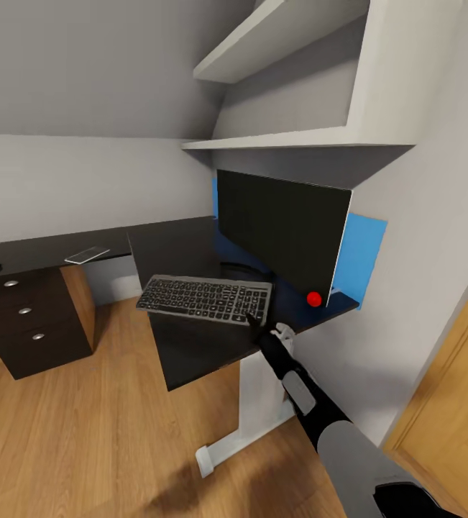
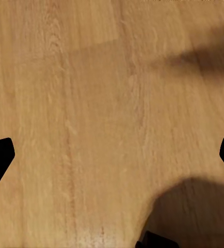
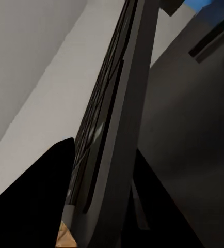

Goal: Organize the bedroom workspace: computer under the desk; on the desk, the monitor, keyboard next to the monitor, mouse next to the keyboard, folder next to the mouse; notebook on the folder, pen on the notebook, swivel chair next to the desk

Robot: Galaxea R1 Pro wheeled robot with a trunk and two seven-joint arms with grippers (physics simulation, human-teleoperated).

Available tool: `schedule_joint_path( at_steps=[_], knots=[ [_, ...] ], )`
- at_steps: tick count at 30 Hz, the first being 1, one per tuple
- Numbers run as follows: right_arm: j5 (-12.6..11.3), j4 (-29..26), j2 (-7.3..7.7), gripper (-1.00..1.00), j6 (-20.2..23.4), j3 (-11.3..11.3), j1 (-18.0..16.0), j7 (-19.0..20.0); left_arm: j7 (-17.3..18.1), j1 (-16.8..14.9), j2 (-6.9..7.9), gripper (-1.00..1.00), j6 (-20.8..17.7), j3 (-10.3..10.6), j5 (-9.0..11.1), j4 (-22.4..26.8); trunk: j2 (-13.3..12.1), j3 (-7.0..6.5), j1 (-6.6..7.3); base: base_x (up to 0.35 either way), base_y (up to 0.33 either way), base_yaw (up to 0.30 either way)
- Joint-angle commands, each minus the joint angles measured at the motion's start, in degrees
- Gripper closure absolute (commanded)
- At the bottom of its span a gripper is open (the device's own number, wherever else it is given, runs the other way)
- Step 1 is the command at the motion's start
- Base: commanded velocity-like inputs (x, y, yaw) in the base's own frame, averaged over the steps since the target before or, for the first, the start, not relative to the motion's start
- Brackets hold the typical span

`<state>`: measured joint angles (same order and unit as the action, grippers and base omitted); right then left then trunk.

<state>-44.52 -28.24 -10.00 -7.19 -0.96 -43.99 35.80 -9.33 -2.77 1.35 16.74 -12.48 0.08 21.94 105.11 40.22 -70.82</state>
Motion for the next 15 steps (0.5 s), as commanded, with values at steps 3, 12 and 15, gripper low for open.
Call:
schedule_joint_path(
  at_steps=[3, 12, 15],
  knots=[
    [-5.14, 0.31, 0.00, 1.00, -1.31, -0.20, -0.04, -0.17, -0.04, -0.04, -0.02, -1.00, 0.22, -0.08, 0.00, -0.05, 0.02, 0.05, 0.01, 0.018, 0.097, 0.000],
    [-8.00, 4.11, 0.00, 1.00, -1.43, -0.18, 0.04, 0.21, 0.02, -0.04, 0.07, -1.00, 0.30, -0.08, 0.09, 0.02, 0.02, 0.05, 0.01, 0.082, 0.271, 0.000],
    [-8.03, 4.62, 0.00, 1.00, -1.43, -0.13, 0.05, 0.23, 0.06, -0.04, 0.17, -1.00, 0.24, -0.13, 0.15, 0.03, 0.02, 0.05, 0.01, 0.104, 0.305, 0.000]
  ],
)
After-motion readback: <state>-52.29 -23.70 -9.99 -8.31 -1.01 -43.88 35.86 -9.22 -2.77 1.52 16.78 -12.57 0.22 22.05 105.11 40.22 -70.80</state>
